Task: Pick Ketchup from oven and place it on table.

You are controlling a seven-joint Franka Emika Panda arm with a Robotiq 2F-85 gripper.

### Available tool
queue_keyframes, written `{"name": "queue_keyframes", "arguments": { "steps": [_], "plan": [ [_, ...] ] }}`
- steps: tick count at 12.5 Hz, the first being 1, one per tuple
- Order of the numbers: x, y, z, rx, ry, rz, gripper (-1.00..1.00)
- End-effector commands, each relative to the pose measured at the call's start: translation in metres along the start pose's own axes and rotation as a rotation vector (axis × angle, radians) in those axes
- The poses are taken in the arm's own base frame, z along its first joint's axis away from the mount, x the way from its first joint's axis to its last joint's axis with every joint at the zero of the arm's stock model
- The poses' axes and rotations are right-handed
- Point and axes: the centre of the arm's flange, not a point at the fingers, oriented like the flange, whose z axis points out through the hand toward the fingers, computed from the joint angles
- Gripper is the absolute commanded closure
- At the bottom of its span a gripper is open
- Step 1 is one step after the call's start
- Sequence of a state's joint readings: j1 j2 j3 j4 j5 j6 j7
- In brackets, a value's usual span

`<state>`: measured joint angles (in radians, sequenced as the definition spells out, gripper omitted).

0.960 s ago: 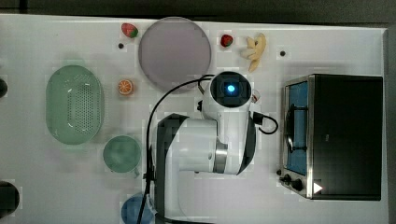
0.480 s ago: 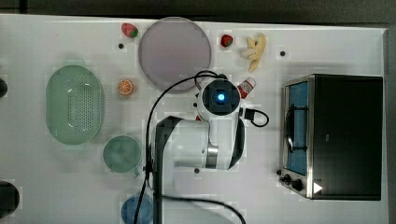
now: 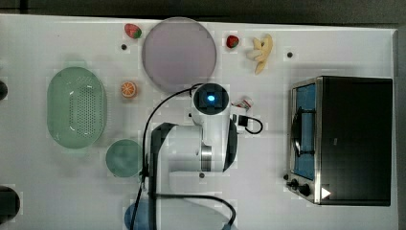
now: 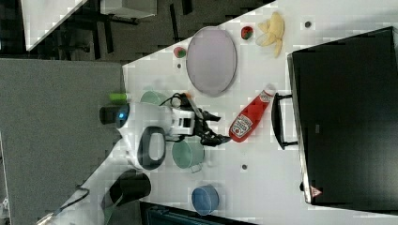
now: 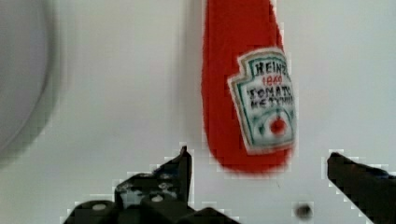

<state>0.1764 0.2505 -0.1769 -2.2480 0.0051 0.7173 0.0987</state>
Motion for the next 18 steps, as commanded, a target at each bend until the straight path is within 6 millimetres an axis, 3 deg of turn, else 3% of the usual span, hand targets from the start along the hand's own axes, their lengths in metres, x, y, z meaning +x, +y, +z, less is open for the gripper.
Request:
{"name": "queue_keyframes", "arguments": {
  "steps": [1,3,5,9,11,18],
  "plan": [
    [0.011,0.008,-0.162,0.15,0.061,0.045,-1.0],
    [0.011,0.016,-0.261,0.189,0.085,0.043,-1.0],
    [0.008,0.021,-0.294,0.186,0.083,0.041,-1.0],
    [0.001,0.036,-0.341,0.153,0.06,0.042,-1.0],
    [0.0,0.041,-0.352,0.153,0.058,0.045,-1.0],
    [0.003,0.039,-0.344,0.141,0.05,0.049,-1.0]
  ]
}}
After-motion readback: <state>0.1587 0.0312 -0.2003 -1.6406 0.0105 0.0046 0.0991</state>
